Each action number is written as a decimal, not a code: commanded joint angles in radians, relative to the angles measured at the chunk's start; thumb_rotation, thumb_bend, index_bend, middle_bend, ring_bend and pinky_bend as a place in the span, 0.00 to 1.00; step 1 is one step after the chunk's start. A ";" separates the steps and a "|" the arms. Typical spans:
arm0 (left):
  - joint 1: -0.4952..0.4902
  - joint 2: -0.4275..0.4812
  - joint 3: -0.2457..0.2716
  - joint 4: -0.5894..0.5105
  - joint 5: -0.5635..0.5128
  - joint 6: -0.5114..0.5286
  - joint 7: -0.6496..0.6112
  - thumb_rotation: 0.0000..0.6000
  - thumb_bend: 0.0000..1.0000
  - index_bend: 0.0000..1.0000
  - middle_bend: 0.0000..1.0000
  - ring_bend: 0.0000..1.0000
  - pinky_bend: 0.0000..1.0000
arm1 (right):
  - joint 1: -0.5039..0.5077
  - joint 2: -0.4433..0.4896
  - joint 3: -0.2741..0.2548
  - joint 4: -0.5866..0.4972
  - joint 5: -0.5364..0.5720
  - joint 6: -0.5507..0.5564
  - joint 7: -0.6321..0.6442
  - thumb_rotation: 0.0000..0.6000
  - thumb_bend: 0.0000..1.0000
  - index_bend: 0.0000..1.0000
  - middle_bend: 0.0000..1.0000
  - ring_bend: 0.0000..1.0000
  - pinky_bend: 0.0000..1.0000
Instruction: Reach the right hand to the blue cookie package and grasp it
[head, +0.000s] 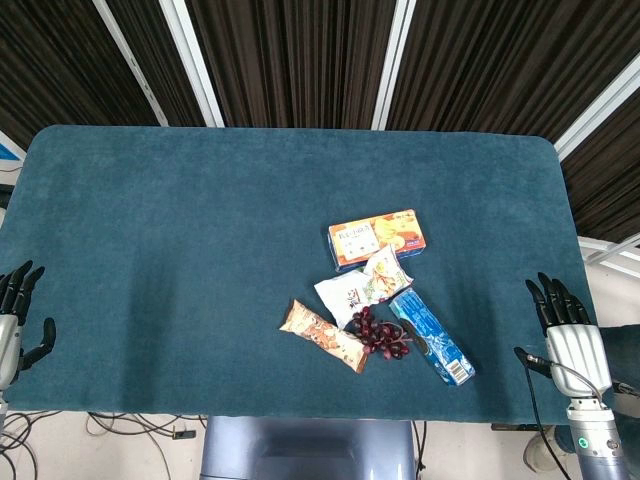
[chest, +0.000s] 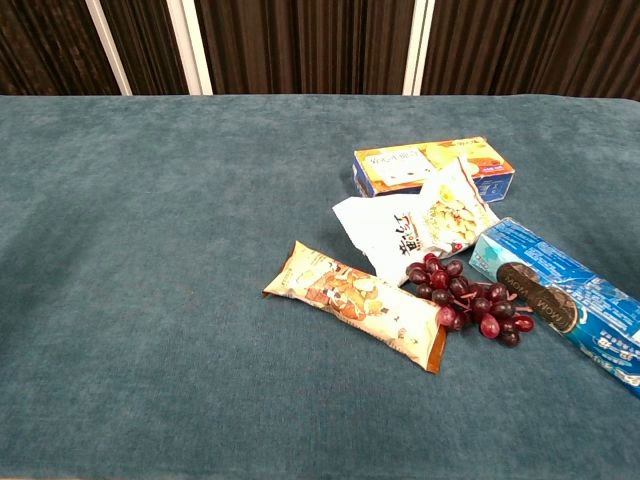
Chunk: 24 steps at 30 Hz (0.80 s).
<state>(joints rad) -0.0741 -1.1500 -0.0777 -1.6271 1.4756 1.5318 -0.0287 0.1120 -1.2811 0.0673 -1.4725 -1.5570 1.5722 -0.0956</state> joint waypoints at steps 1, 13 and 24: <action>0.000 0.000 0.000 0.000 -0.002 -0.001 0.001 1.00 0.54 0.01 0.00 0.01 0.03 | -0.001 0.001 0.002 -0.001 0.002 -0.001 0.001 1.00 0.06 0.00 0.04 0.06 0.19; -0.001 -0.003 -0.002 -0.002 -0.001 0.000 0.006 1.00 0.54 0.01 0.00 0.01 0.03 | -0.002 0.013 -0.005 -0.027 0.011 -0.031 0.007 1.00 0.06 0.00 0.03 0.06 0.19; 0.006 -0.004 -0.002 -0.012 -0.020 -0.002 0.006 1.00 0.54 0.01 0.00 0.01 0.03 | 0.012 0.070 -0.020 -0.083 0.054 -0.130 0.059 1.00 0.05 0.00 0.03 0.06 0.19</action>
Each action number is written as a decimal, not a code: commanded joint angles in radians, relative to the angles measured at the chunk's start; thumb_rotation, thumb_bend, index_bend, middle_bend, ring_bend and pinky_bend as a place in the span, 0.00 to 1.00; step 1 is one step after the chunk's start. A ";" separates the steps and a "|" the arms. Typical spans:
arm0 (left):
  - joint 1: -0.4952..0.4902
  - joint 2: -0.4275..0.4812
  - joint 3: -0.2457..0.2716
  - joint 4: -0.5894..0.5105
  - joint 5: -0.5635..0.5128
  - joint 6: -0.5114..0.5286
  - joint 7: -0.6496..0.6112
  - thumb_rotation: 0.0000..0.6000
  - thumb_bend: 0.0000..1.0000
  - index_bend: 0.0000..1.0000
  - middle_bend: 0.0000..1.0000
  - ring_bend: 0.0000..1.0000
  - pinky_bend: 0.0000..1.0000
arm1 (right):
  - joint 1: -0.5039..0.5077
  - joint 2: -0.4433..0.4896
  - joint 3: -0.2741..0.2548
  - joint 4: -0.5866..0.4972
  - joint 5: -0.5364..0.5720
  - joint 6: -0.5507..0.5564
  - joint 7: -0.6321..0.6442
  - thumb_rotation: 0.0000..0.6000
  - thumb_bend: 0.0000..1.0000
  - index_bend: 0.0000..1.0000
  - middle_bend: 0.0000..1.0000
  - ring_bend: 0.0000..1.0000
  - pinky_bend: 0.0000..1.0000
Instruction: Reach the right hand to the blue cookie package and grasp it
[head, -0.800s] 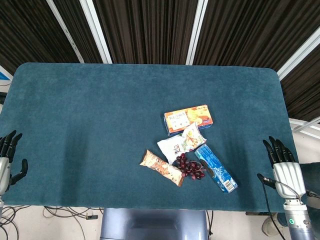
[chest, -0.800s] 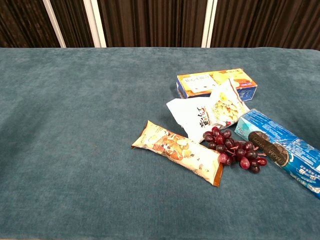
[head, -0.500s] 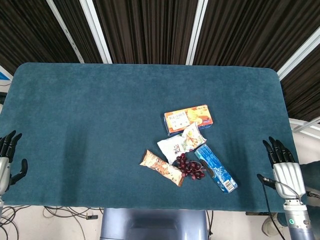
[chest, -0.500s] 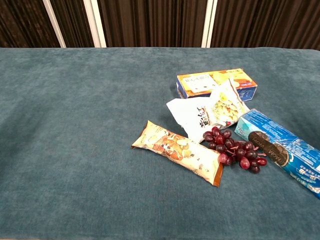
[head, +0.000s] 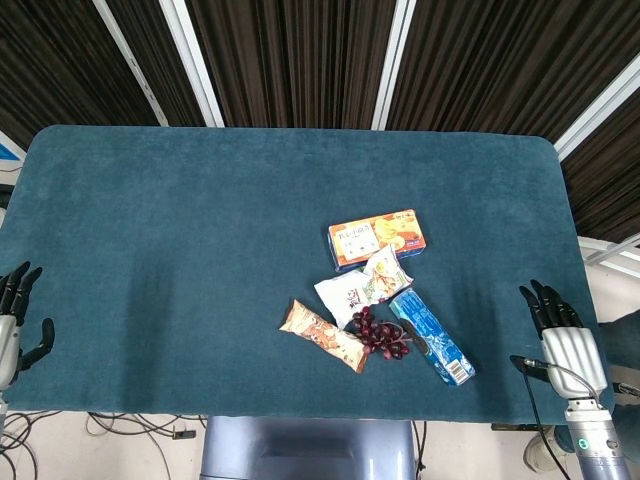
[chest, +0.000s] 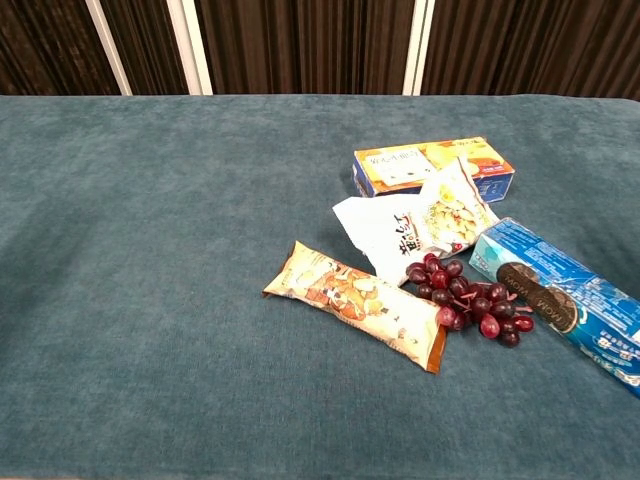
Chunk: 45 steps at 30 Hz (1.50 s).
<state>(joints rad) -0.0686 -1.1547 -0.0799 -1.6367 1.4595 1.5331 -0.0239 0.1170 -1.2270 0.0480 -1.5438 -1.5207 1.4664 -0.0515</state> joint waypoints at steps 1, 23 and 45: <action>0.000 0.001 0.000 -0.005 -0.006 -0.006 0.003 1.00 0.54 0.01 0.00 0.01 0.03 | 0.010 0.018 0.002 -0.013 0.025 -0.033 0.018 1.00 0.05 0.00 0.03 0.06 0.19; -0.005 0.005 -0.002 -0.013 -0.010 -0.016 0.010 1.00 0.54 0.01 0.00 0.01 0.03 | 0.269 0.257 0.067 -0.384 0.243 -0.527 0.056 1.00 0.00 0.00 0.03 0.06 0.19; -0.008 0.016 0.003 -0.017 -0.004 -0.028 -0.011 1.00 0.54 0.01 0.00 0.01 0.03 | 0.367 -0.046 0.049 -0.375 0.658 -0.387 -0.325 1.00 0.00 0.00 0.04 0.06 0.19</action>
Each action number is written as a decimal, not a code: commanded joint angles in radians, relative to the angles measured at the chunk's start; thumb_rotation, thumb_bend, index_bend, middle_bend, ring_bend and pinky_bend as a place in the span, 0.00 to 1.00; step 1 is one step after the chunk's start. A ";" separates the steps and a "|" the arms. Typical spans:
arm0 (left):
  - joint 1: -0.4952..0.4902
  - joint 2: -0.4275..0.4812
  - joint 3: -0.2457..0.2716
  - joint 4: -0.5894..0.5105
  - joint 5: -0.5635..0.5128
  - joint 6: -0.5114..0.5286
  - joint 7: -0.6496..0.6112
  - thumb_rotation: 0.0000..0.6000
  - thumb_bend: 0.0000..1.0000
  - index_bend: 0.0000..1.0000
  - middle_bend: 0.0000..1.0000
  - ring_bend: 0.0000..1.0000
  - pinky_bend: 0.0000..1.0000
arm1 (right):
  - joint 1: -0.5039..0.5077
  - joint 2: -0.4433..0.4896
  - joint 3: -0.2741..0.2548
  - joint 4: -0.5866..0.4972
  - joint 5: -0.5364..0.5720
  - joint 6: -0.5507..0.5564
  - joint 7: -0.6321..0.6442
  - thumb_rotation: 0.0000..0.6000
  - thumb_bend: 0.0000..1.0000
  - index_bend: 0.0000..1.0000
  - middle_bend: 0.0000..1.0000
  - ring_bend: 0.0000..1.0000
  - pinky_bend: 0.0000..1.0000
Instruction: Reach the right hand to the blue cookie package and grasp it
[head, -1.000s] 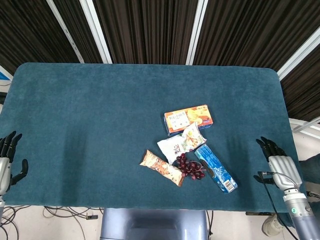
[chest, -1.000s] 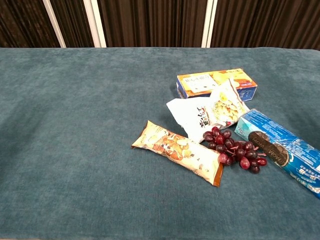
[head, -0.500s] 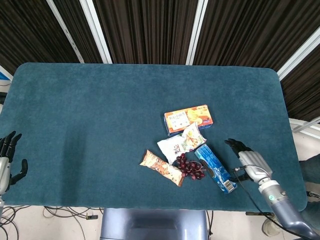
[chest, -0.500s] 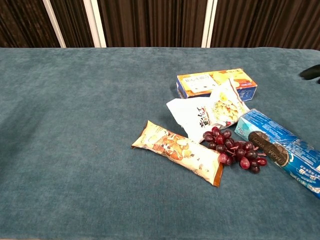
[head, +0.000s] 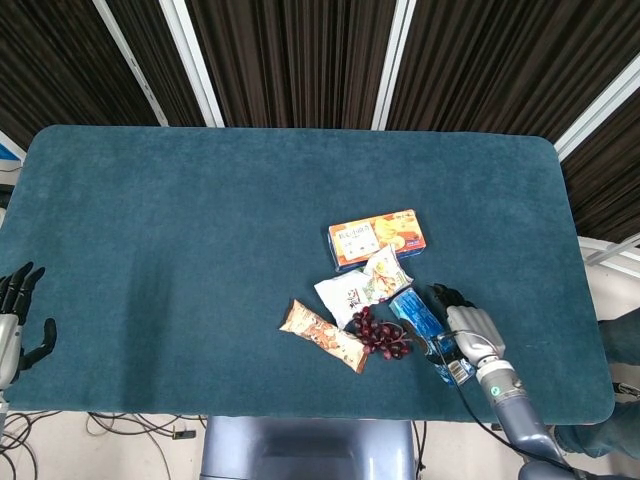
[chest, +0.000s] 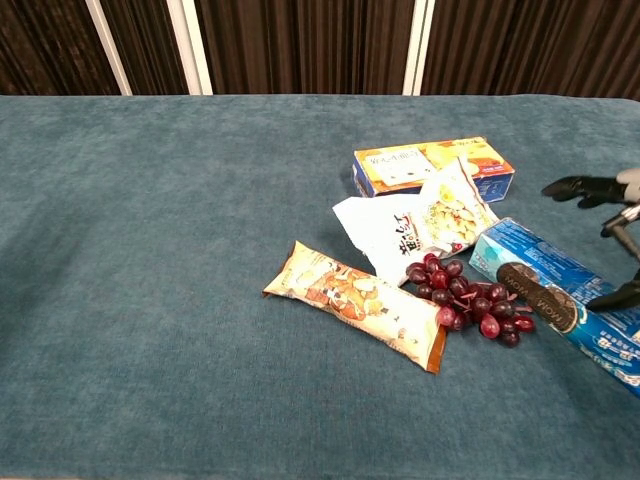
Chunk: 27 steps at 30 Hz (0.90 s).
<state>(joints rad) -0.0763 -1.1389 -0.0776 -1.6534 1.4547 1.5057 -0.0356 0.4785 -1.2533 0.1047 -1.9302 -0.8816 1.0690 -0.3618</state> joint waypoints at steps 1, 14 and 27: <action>-0.001 0.001 0.002 0.000 0.002 -0.002 0.003 1.00 0.54 0.01 0.00 0.01 0.03 | 0.007 -0.028 -0.009 0.016 0.028 0.012 -0.017 1.00 0.00 0.00 0.04 0.06 0.19; -0.002 -0.001 0.003 0.009 0.008 0.005 0.038 1.00 0.54 0.01 0.00 0.01 0.03 | 0.016 -0.133 -0.002 0.081 0.098 0.089 -0.081 1.00 0.00 0.00 0.06 0.06 0.19; -0.005 0.009 0.007 -0.006 -0.013 -0.021 0.045 1.00 0.54 0.01 0.00 0.01 0.03 | 0.029 -0.173 0.008 0.122 0.146 0.067 -0.076 1.00 0.03 0.04 0.24 0.27 0.19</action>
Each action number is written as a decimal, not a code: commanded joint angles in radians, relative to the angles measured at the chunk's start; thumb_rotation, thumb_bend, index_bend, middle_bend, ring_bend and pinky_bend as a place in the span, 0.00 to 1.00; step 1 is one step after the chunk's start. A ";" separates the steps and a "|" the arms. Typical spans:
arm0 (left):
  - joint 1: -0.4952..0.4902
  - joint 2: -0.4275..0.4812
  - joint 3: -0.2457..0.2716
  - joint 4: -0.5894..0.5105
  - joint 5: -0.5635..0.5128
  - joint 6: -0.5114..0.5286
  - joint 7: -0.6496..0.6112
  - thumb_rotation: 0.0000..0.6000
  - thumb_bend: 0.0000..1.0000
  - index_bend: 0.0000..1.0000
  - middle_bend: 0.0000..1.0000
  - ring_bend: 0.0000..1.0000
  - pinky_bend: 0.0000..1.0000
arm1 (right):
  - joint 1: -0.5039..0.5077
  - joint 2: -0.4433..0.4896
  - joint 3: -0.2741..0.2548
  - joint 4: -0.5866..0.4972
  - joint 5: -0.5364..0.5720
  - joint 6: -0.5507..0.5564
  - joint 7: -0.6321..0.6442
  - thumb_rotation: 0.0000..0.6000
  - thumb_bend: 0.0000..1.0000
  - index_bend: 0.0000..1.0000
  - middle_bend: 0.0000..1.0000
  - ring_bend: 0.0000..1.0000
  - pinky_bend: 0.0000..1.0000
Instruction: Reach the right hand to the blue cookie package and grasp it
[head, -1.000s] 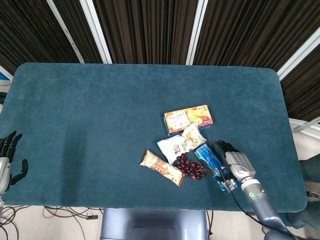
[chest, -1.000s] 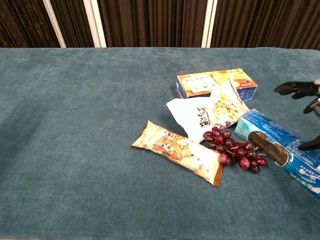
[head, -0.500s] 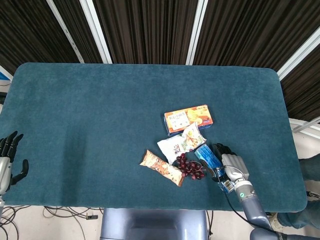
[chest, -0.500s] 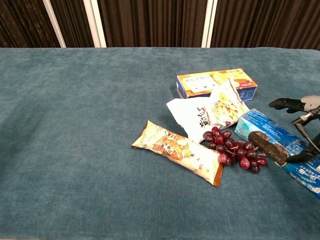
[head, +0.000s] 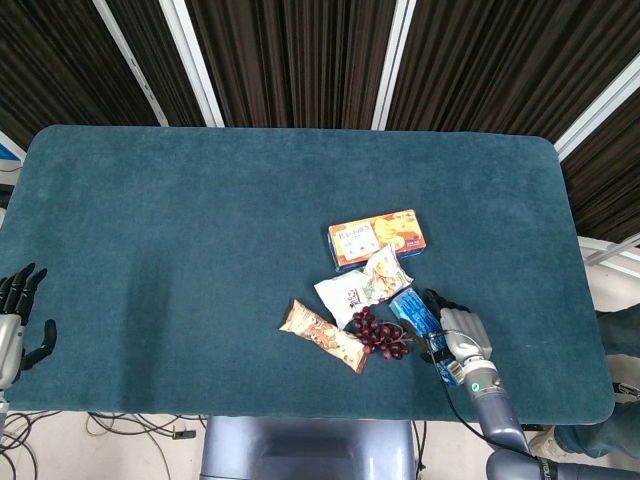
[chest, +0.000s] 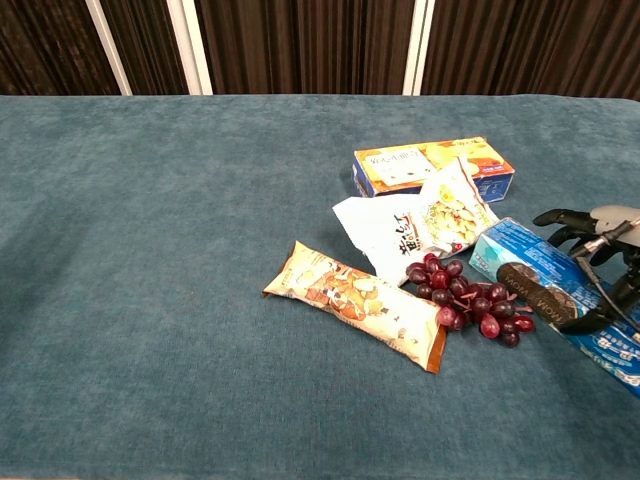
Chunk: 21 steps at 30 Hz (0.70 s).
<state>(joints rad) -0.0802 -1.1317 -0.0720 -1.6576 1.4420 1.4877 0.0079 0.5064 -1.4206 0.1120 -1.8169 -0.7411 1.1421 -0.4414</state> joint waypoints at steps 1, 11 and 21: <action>-0.002 0.004 0.003 -0.003 0.000 -0.006 0.002 1.00 0.54 0.01 0.00 0.01 0.03 | 0.002 -0.008 0.001 0.013 0.010 -0.008 0.004 1.00 0.04 0.06 0.26 0.29 0.19; -0.003 0.005 0.004 -0.004 0.001 -0.007 0.002 1.00 0.54 0.01 0.00 0.01 0.03 | -0.007 -0.030 0.014 0.051 0.008 0.009 0.030 1.00 0.17 0.25 0.48 0.48 0.21; -0.002 0.005 0.004 -0.006 0.000 -0.008 -0.005 1.00 0.54 0.01 0.00 0.01 0.03 | -0.024 0.045 0.061 -0.019 -0.070 0.018 0.115 1.00 0.20 0.34 0.53 0.52 0.24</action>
<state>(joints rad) -0.0825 -1.1265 -0.0678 -1.6637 1.4419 1.4800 0.0030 0.4841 -1.3888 0.1638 -1.8232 -0.8010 1.1644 -0.3380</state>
